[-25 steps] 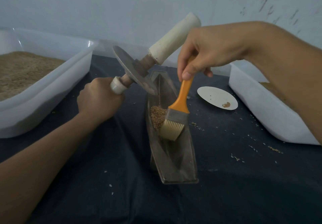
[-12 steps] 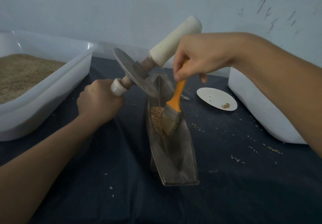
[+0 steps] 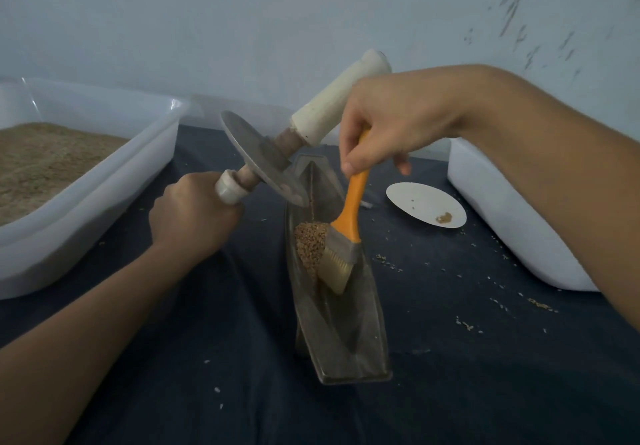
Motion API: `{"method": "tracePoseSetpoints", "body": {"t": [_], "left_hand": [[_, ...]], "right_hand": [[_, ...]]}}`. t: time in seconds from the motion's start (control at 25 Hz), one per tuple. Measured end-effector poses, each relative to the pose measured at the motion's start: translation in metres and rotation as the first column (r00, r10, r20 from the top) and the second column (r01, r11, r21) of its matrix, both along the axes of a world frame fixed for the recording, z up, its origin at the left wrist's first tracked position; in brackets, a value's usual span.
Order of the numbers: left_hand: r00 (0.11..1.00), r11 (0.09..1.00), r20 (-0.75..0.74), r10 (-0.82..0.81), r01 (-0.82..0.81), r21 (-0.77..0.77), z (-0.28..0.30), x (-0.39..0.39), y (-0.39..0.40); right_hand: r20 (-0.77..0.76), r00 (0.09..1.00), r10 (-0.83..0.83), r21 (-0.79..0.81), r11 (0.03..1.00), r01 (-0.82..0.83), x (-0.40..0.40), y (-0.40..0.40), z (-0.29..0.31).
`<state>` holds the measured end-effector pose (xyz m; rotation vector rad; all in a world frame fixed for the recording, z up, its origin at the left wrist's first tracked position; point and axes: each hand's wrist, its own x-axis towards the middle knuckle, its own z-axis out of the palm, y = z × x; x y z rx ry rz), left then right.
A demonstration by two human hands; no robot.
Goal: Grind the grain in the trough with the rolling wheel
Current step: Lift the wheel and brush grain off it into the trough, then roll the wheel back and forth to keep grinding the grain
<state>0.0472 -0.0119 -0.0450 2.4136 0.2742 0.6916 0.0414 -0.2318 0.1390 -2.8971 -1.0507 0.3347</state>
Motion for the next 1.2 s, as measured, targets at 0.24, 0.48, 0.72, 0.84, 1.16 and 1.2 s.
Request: {"method": "tracePoseSetpoints", "body": {"t": [0.24,0.48,0.72,0.84,1.16,1.2], "left_hand": [[0.999,0.996,0.025,0.021,-0.019,-0.082,0.003,0.001,0.004],[0.998,0.991,0.027,0.056,-0.052,-0.126,0.005,0.000,0.006],[0.998,0.993,0.007,0.064,-0.063,-0.101,0.007,-0.004,0.002],[0.999,0.995,0.004,0.043,-0.042,-0.093,0.008,-0.007,-0.002],[0.998,1.000,0.061,0.022,-0.022,0.007,0.020,-0.016,-0.006],[0.998,0.998,0.065,0.022,-0.025,0.051,0.022,-0.017,-0.007]], "right_hand": [[0.255,0.959,-0.126,0.195,0.978,0.077,0.000,-0.038,0.031],[0.541,0.829,-0.141,0.141,0.987,0.076,0.019,-0.007,-0.050],[0.476,0.879,-0.026,0.071,0.997,-0.009,-0.002,-0.004,-0.069],[0.547,0.825,-0.145,0.171,0.983,0.060,0.008,-0.004,-0.053],[0.634,0.684,-0.362,0.430,0.900,0.077,-0.019,-0.082,-0.074],[0.675,0.605,-0.422,0.465,0.880,0.095,-0.023,-0.102,-0.081]]}}
